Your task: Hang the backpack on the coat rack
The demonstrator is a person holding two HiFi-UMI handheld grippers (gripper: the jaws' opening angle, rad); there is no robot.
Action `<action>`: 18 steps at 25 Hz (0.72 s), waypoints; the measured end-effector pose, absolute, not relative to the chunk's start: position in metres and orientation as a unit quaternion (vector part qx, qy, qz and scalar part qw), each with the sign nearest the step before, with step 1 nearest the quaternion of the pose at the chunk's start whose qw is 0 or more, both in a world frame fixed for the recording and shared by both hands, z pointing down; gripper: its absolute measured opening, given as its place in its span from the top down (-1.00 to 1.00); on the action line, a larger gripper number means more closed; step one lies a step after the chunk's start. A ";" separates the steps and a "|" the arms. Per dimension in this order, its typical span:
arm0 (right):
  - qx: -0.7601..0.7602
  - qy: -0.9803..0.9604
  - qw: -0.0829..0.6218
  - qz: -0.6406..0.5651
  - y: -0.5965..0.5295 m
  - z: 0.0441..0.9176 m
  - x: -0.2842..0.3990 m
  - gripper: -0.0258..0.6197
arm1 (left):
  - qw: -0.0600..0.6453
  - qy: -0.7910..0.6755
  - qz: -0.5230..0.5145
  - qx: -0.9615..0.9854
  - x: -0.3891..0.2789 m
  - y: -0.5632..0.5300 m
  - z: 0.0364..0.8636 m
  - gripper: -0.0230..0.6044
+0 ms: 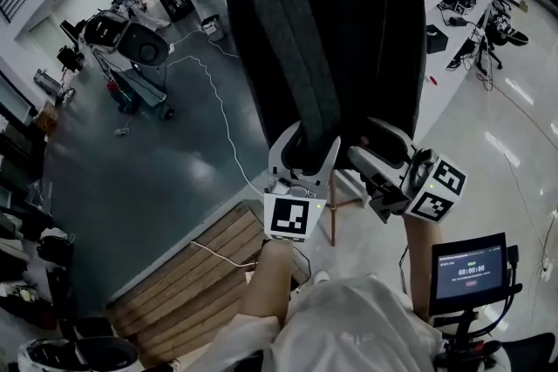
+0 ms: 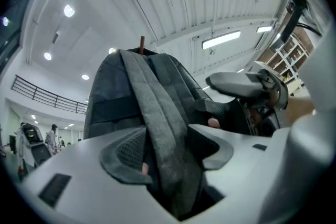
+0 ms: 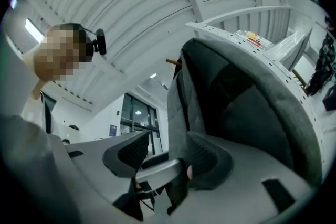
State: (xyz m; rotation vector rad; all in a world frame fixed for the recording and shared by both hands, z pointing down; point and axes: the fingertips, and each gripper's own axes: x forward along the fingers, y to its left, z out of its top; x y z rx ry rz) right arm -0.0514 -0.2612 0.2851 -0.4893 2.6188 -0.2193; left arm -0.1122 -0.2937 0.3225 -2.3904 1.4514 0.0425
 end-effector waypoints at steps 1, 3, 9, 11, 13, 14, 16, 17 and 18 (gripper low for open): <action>-0.190 0.954 0.218 -0.081 -0.263 0.293 -0.056 0.19 | 0.163 0.509 0.019 -0.845 -0.113 -0.291 0.324 0.14; -0.204 0.954 0.199 -0.091 -0.268 0.307 -0.060 0.19 | 0.141 0.498 0.032 -0.855 -0.113 -0.288 0.329 0.14; -0.230 0.945 0.212 -0.096 -0.267 0.324 -0.055 0.37 | 0.058 0.472 0.101 -0.874 -0.124 -0.283 0.336 0.28; -0.232 0.945 0.209 -0.099 -0.267 0.326 -0.056 0.37 | 0.038 0.466 0.110 -0.877 -0.127 -0.281 0.341 0.32; -0.234 0.944 0.210 -0.099 -0.266 0.325 -0.055 0.37 | 0.033 0.468 0.106 -0.877 -0.129 -0.279 0.345 0.37; -0.234 0.944 0.211 -0.098 -0.265 0.325 -0.055 0.37 | 0.035 0.472 0.100 -0.875 -0.130 -0.279 0.346 0.39; -0.235 0.944 0.209 -0.094 -0.264 0.325 -0.055 0.37 | 0.037 0.480 0.092 -0.872 -0.132 -0.278 0.347 0.44; -0.237 0.945 0.207 -0.091 -0.264 0.326 -0.055 0.37 | 0.036 0.481 0.091 -0.871 -0.132 -0.277 0.347 0.44; -0.238 0.945 0.204 -0.088 -0.264 0.326 -0.055 0.37 | 0.032 0.478 0.093 -0.873 -0.133 -0.276 0.346 0.46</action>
